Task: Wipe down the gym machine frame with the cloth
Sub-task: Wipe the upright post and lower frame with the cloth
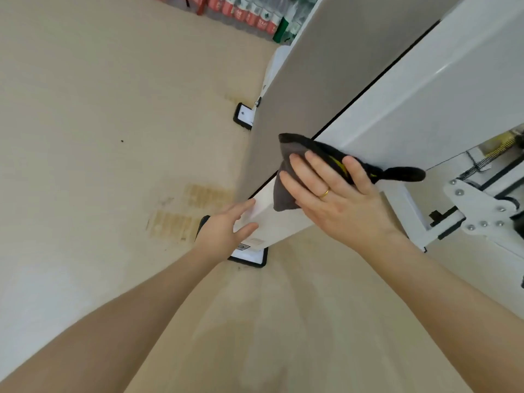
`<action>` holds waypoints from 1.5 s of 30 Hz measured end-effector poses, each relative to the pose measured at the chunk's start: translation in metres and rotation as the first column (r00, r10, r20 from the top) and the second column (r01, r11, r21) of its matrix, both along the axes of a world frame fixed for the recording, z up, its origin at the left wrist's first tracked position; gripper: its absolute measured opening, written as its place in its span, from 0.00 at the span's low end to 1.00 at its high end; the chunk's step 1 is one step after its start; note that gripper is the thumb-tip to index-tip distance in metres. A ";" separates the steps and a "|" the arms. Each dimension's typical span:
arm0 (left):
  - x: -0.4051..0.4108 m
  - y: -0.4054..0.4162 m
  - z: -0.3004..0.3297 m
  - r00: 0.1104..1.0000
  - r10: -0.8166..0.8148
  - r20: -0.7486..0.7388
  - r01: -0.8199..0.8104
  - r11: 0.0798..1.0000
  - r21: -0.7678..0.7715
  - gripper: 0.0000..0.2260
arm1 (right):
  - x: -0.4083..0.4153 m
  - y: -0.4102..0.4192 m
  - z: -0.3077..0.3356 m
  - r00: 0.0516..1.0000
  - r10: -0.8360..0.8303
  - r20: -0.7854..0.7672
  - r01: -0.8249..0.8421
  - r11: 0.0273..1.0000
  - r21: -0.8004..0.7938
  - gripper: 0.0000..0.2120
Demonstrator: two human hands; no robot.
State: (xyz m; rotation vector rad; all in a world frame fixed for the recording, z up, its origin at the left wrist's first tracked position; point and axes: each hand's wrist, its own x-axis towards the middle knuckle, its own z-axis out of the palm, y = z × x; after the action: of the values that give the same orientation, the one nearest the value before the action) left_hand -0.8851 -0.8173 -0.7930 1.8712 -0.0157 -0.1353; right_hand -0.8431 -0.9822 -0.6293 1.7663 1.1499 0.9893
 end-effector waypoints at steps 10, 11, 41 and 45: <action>0.005 0.021 0.156 0.961 0.123 0.248 -0.099 0.989 -0.109 0.25 | 0.007 0.013 0.053 0.998 -0.026 0.052 0.019 0.991 0.136 0.14; 0.003 0.026 0.169 0.958 0.123 0.260 -0.105 0.991 -0.082 0.25 | 0.006 0.013 0.051 0.998 -0.049 0.040 0.045 0.994 0.103 0.15; 0.025 0.011 0.321 0.882 -0.127 0.453 0.224 0.960 -0.167 0.30 | 0.009 0.005 0.191 0.992 -0.079 0.102 -0.029 0.634 0.773 0.26; 0.036 0.006 0.359 0.859 -0.134 0.494 0.193 0.979 -0.069 0.32 | 0.014 -0.006 0.172 0.980 -0.151 0.131 0.009 0.689 0.725 0.28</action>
State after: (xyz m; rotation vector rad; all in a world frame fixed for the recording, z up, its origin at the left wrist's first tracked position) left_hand -0.8487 -0.8112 -0.4339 1.7404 -0.5243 0.2230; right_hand -0.8292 -0.9884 -0.4571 2.2359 0.5629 1.6707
